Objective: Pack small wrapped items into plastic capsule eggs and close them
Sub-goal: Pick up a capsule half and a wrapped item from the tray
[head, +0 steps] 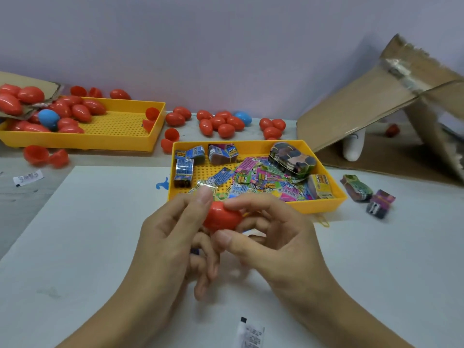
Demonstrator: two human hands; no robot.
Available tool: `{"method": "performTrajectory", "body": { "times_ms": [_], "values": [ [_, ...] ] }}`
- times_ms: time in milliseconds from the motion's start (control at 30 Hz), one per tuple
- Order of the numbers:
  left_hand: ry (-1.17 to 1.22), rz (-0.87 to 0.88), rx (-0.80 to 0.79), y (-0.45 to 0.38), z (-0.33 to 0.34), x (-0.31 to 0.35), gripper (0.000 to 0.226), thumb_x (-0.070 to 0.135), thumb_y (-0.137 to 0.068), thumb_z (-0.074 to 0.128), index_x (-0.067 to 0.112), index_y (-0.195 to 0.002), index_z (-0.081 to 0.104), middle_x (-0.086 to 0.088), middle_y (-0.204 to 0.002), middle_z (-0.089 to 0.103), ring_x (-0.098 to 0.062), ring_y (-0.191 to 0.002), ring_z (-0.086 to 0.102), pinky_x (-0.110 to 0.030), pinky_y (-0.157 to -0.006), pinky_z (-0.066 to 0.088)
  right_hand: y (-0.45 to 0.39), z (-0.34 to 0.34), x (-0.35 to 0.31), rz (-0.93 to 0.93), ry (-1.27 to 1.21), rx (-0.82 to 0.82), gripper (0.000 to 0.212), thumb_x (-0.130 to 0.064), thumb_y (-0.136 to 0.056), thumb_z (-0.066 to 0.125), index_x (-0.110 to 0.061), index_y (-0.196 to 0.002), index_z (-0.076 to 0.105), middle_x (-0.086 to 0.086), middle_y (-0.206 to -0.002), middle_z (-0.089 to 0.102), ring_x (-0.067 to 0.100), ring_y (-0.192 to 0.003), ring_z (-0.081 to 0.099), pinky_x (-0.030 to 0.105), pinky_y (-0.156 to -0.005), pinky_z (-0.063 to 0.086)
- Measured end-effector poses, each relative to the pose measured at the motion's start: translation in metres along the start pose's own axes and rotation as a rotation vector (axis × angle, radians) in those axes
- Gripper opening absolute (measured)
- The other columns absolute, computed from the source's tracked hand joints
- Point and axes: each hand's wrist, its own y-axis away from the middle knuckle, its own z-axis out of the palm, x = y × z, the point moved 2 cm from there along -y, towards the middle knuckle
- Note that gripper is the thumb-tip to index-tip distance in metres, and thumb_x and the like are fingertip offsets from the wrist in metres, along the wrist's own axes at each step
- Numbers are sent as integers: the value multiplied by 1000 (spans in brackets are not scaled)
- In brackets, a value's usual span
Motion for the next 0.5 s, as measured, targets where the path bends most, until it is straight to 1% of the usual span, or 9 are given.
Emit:
{"method": "performTrajectory", "body": {
  "times_ms": [67, 133, 167, 233, 333, 400, 500],
  "values": [
    [-16, 78, 32, 2, 1, 2, 50, 55, -62, 80, 10, -80, 68, -21, -48, 47, -25, -33, 45, -23, -35, 41, 1, 0, -2, 27, -29, -22, 27, -16, -76, 77, -35, -96, 75, -4, -76, 70, 12, -71, 63, 23, -58, 50],
    [-8, 142, 24, 5, 2, 6, 52, 52, -56, 87, 12, -84, 70, -15, -56, 56, -27, -39, 51, -28, -39, 46, 2, -1, -4, 51, -83, -30, 18, -27, -79, 72, -31, -96, 74, -4, -72, 69, 11, -67, 64, 23, -55, 49],
    [-15, 165, 15, 6, 3, 6, 54, 52, -54, 89, 13, -86, 71, -15, -63, 60, -26, -42, 54, -30, -41, 48, 1, -2, -5, 62, -115, -17, 18, -33, -79, 70, -28, -96, 74, -4, -73, 69, 11, -64, 64, 24, -51, 48],
    [-38, 206, -1, 8, 4, 7, 49, 45, -54, 90, 16, -91, 74, -14, -75, 65, -24, -48, 59, -33, -44, 50, -1, -3, -6, 111, -180, 32, 28, -43, -78, 65, -22, -95, 71, -1, -73, 66, 14, -56, 61, 24, -42, 44],
    [-101, 271, -27, 11, 5, 4, 40, 30, -57, 85, 22, -95, 77, -13, -81, 68, -25, -53, 62, -33, -47, 53, -3, -3, -5, 204, -169, 60, 47, -58, -78, 60, -12, -84, 67, 5, -60, 62, 15, -42, 51, 19, -37, 34],
    [-145, 314, -55, 11, 6, 3, 34, 24, -63, 79, 23, -97, 78, -16, -88, 68, -26, -61, 65, -32, -50, 55, -3, -2, -4, 210, -136, 47, 50, -57, -81, 62, -7, -76, 63, 5, -54, 60, 15, -37, 47, 17, -36, 33],
    [-175, 336, -94, 10, 5, 1, 36, 21, -67, 76, 24, -102, 77, -16, -97, 68, -27, -72, 68, -31, -57, 57, -2, -4, -3, 201, -142, 66, 34, -43, -83, 69, -9, -77, 66, 5, -53, 61, 15, -35, 48, 17, -36, 34]
  ]
}}
